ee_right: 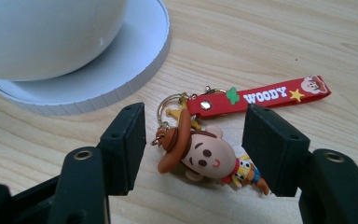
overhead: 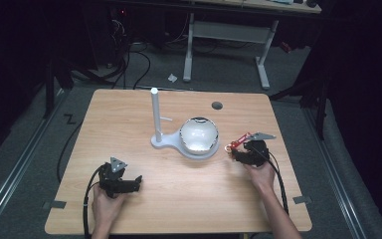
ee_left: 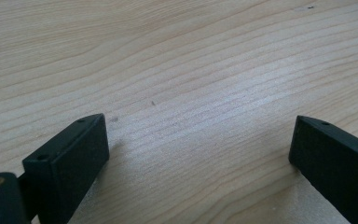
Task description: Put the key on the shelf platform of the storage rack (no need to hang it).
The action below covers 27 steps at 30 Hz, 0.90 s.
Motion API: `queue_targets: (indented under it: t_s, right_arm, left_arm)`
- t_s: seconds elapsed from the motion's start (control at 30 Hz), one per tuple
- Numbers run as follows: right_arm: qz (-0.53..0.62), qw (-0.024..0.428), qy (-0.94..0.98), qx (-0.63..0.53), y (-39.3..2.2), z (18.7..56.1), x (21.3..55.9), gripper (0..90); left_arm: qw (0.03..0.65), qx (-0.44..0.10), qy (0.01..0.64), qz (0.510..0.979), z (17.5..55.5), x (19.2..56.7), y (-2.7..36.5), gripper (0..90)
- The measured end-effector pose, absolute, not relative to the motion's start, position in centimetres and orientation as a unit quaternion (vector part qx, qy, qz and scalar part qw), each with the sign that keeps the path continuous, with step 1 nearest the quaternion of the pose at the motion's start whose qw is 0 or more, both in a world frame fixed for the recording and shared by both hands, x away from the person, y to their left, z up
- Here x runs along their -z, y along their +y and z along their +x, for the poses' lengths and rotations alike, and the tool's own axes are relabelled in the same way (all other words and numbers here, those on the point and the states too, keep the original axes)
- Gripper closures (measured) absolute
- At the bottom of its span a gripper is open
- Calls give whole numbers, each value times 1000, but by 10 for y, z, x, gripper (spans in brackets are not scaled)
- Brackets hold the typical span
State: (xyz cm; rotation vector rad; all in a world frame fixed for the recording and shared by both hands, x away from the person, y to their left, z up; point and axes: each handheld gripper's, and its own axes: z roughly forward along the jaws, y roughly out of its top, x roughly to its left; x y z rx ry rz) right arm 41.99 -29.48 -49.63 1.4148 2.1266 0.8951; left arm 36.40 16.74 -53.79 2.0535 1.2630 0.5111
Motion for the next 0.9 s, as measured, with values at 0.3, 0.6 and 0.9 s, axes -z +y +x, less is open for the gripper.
queue_targets:
  t_s: [0.3,0.6,0.9]
  right_arm:
    - [513,201,774,-313,-296,428,506,386]
    - [508,204,783,-297,-291,431,516,411]
    - [501,205,786,-299,-292,433,520,435]
  left_arm:
    - [333,-195,483,786,364,538,168,53]
    - [333,-195,483,786,364,538,168,54]
    - [333,-195,484,786,364,538,168,54]
